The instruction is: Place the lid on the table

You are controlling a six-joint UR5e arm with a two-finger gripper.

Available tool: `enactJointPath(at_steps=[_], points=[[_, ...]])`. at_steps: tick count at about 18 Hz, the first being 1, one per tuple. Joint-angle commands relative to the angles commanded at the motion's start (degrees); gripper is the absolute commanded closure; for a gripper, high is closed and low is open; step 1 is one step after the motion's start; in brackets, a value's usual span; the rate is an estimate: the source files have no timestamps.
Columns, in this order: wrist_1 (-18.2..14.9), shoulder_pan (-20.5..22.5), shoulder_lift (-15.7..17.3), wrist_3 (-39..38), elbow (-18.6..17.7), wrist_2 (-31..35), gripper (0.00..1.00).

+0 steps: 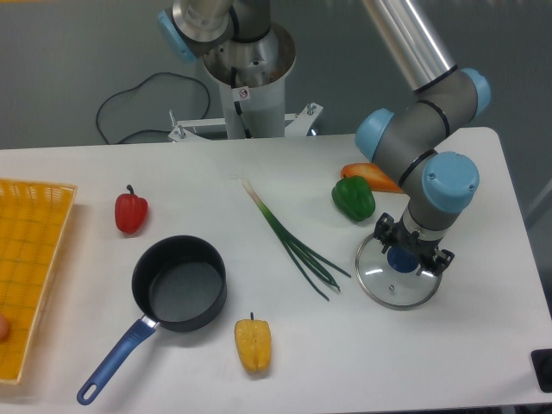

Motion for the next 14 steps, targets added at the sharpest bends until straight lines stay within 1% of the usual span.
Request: enactJointPath(at_steps=[1, 2, 3, 8, 10, 12, 14], points=[[0.00, -0.18, 0.26, 0.00, 0.09, 0.00, 0.07], [0.00, -0.53, 0.44, 0.00, 0.09, 0.00, 0.02], [0.00, -1.14, 0.70, -0.09, 0.35, 0.00, 0.01], [0.09, -1.85, 2.28, 0.00, 0.44, 0.35, 0.00], [-0.09, -2.20, 2.99, 0.78, 1.14, 1.14, 0.00], [-0.61, -3.34, 4.65, 2.54, 1.14, 2.20, 0.00], [-0.70, -4.21, 6.06, 2.55, 0.79, 2.02, 0.00]])
